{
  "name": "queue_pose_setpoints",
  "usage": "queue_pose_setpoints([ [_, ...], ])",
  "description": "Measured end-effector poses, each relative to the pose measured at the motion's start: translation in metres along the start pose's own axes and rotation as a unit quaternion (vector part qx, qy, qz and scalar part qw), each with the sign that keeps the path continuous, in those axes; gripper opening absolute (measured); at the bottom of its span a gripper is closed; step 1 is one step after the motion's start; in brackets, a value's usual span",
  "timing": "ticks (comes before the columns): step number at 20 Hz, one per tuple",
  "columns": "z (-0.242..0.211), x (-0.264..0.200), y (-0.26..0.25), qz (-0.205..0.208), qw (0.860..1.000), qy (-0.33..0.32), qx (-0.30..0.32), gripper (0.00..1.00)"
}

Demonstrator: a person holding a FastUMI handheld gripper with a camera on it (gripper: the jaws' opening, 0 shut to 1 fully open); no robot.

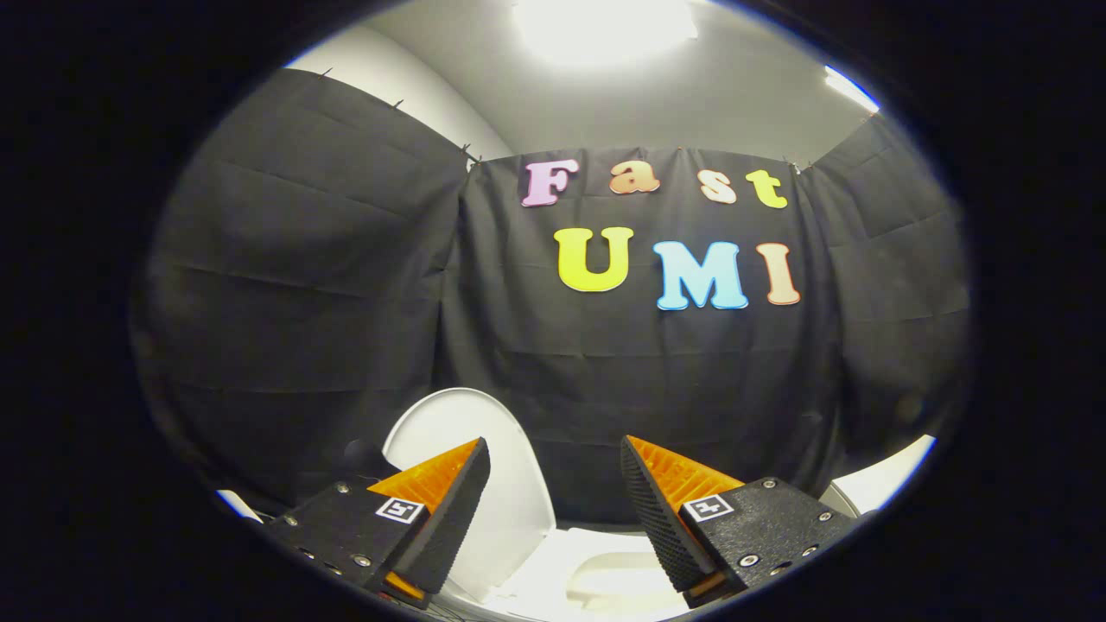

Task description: Open the toilet lid.

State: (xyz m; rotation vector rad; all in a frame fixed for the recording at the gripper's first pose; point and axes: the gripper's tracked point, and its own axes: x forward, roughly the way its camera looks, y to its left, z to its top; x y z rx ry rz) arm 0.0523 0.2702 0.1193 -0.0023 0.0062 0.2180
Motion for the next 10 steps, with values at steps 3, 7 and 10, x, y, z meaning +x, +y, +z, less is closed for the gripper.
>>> queue_pose_setpoints([
  [3,0.003,-0.011,-0.052,-0.037,0.999,-0.004,-0.001,0.93],
  [7,-0.01,-0.031,-0.107,-0.069,0.997,0.003,-0.019,0.93],
  [10,-0.02,-0.043,-0.141,-0.092,0.995,0.011,-0.04,0.93],
])
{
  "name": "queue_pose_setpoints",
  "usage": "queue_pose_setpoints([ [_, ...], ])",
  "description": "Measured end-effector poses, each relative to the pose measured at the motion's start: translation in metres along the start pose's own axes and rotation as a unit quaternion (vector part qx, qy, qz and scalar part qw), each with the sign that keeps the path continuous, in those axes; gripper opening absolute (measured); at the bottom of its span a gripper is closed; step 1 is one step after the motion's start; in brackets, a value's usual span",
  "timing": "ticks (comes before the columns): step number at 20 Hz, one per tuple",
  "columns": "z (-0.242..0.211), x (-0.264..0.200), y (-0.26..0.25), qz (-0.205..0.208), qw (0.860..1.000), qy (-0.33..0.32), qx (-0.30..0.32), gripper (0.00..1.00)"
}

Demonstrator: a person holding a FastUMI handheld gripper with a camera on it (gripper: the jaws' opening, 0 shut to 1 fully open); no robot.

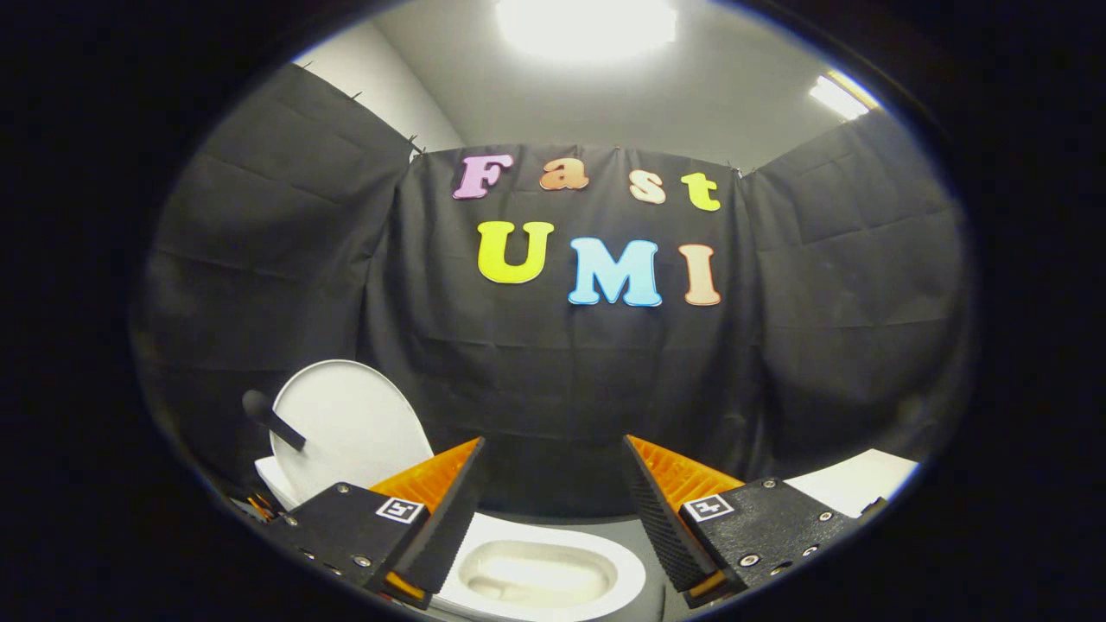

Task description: Open the toilet lid.

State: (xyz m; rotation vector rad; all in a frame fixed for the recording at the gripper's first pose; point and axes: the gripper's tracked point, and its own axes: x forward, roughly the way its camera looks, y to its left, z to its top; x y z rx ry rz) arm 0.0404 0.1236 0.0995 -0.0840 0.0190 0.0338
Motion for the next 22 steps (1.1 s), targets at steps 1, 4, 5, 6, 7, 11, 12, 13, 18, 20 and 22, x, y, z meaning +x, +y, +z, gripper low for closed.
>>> queue_pose_setpoints([
  [1,-0.003,-0.003,-0.009,-0.006,1.0,0.001,-0.002,0.93],
  [4,-0.008,-0.007,-0.031,-0.024,1.0,0.0,-0.002,0.93],
  [5,-0.009,-0.009,-0.036,-0.028,1.0,-0.002,-0.003,0.93],
  [6,-0.013,-0.013,-0.042,-0.032,0.999,-0.002,-0.004,0.93],
  [7,-0.017,-0.016,-0.047,-0.033,0.999,0.0,-0.006,0.93],
  [11,-0.032,-0.031,-0.068,-0.044,0.999,-0.004,-0.026,0.93],
  [12,-0.036,-0.035,-0.074,-0.051,0.998,-0.009,-0.021,0.94],
  [13,-0.04,-0.038,-0.08,-0.057,0.998,-0.012,-0.011,0.94],
  [18,-0.061,-0.052,-0.106,-0.093,0.995,-0.017,0.025,0.94],
  [20,-0.069,-0.054,-0.11,-0.102,0.994,-0.017,0.031,0.94],
  [22,-0.08,-0.054,-0.109,-0.103,0.994,-0.019,0.042,0.94],
])
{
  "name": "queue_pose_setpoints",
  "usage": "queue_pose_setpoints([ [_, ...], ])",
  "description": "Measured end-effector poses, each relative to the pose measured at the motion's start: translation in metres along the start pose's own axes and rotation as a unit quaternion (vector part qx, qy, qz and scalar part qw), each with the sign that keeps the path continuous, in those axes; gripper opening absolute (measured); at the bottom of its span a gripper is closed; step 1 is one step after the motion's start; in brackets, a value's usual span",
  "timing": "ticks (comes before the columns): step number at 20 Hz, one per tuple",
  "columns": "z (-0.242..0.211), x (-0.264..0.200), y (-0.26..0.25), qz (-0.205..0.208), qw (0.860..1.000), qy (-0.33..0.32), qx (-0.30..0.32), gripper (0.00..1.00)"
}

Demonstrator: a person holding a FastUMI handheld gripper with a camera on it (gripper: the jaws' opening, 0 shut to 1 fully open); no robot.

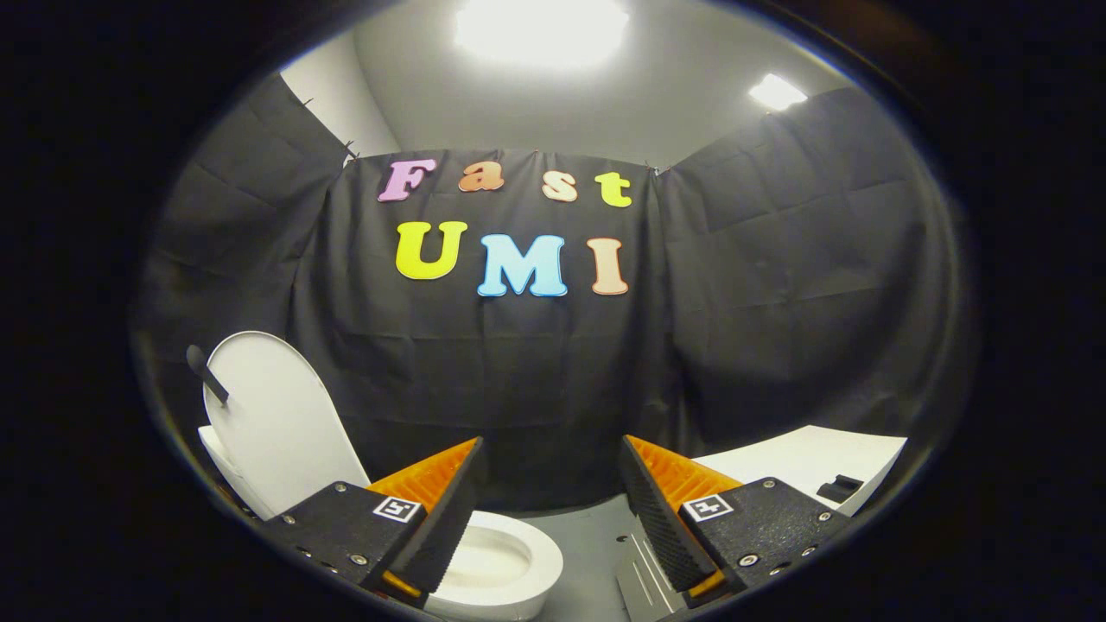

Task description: Open the toilet lid.

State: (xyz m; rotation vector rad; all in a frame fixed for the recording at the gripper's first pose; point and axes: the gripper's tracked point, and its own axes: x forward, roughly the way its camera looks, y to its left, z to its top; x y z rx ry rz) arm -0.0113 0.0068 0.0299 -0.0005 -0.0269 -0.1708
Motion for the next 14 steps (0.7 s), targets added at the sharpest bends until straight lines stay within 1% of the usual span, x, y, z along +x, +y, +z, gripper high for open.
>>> queue_pose_setpoints([
  [3,-0.029,-0.002,0.005,0.006,0.999,0.03,0.019,0.94],
  [10,-0.048,0.002,0.018,0.02,0.998,0.051,0.018,0.94],
  [14,-0.045,0.0,0.02,0.024,0.998,0.05,0.009,0.94],
])
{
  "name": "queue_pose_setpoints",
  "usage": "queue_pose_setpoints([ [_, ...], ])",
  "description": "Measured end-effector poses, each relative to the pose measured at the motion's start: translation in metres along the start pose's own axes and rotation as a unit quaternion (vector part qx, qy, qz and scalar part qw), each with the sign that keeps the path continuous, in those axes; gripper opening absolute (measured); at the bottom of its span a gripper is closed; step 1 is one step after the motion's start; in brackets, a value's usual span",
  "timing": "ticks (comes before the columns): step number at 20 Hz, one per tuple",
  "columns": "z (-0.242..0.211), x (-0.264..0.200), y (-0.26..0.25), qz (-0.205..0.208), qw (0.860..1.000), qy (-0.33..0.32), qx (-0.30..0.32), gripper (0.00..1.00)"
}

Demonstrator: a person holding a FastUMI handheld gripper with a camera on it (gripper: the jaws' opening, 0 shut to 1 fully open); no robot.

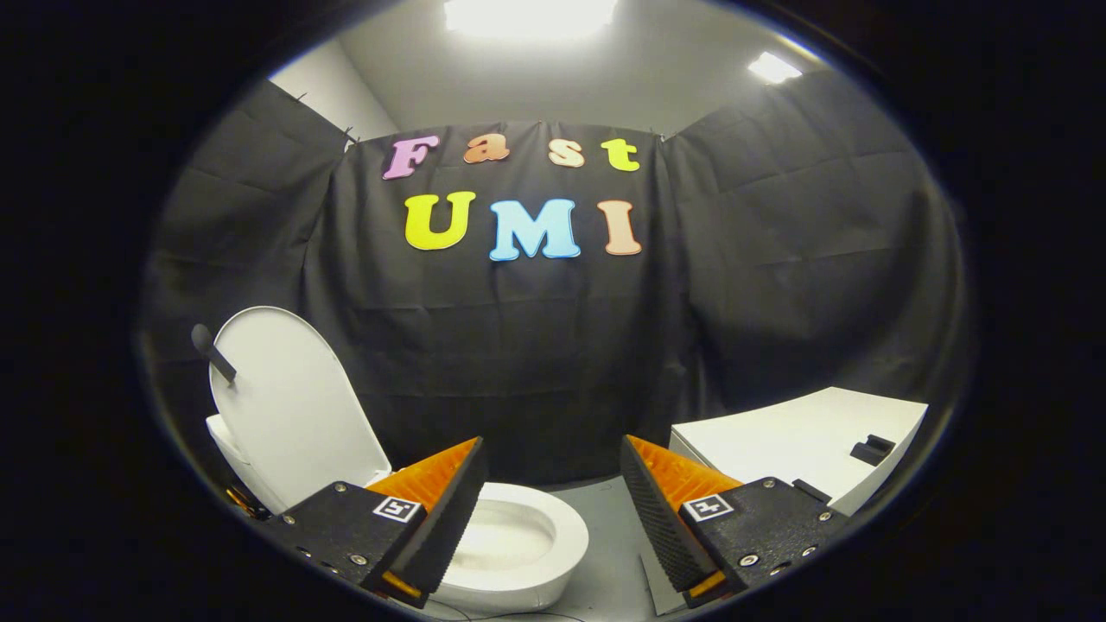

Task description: Open the toilet lid.

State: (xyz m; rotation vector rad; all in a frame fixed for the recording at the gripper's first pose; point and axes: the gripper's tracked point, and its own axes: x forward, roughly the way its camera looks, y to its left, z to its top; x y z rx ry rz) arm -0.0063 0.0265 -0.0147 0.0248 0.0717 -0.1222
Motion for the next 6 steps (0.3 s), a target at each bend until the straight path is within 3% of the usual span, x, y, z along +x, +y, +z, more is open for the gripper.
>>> queue_pose_setpoints([
  [6,-0.0047,0.0015,0.0028,0.003,1.0,0.004,-0.002,0.94],
])
